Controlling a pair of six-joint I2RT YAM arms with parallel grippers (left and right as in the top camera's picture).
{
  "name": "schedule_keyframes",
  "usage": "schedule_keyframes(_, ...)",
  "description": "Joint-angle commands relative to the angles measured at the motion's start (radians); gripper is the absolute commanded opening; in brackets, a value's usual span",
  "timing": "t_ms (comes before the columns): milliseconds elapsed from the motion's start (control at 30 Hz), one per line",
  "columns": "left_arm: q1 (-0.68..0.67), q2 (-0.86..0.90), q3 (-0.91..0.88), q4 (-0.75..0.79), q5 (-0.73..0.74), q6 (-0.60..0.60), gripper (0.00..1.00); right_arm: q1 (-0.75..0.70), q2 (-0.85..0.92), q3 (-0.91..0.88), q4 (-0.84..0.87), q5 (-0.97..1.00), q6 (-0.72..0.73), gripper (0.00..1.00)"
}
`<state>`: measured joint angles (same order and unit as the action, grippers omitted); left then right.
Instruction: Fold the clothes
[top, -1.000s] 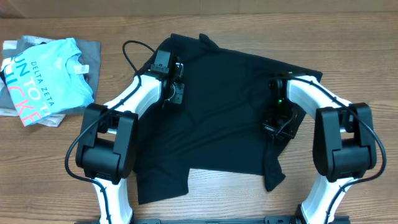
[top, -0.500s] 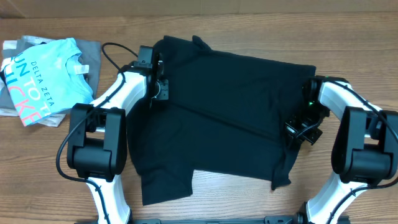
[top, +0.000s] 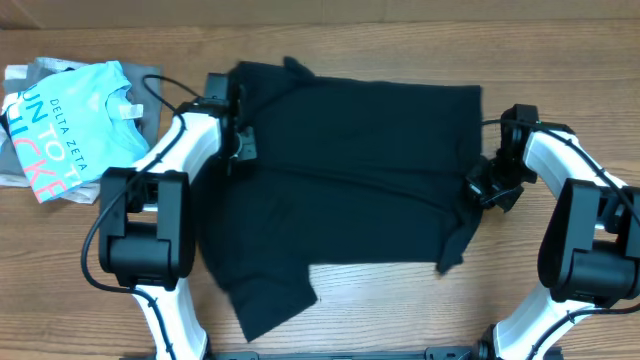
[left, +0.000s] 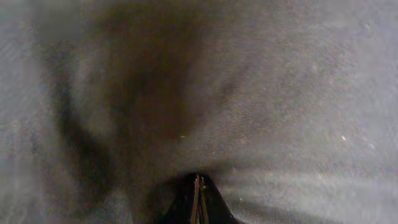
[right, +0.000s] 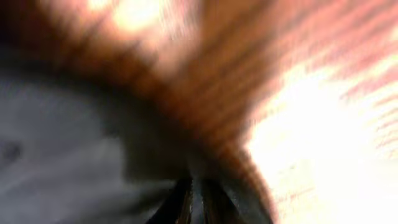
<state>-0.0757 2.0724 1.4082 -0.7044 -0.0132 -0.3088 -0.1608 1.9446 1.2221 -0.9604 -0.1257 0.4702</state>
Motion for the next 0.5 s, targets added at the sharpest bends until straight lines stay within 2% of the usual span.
schedule_keyframes(0,0.094,0.033,-0.016,-0.034,-0.146,-0.079,0.04,-0.011,0.060,0.034,0.036,0.077,-0.007,0.10)
schedule_keyframes(200,0.186,0.027,-0.016,-0.043,-0.087,-0.076,0.04,-0.006,0.060,0.121,0.034,0.027,-0.031,0.11)
schedule_keyframes(467,0.174,-0.093,-0.003,-0.049,-0.090,-0.072,0.04,-0.006,0.060,0.273,-0.072,0.026,-0.056,0.10)
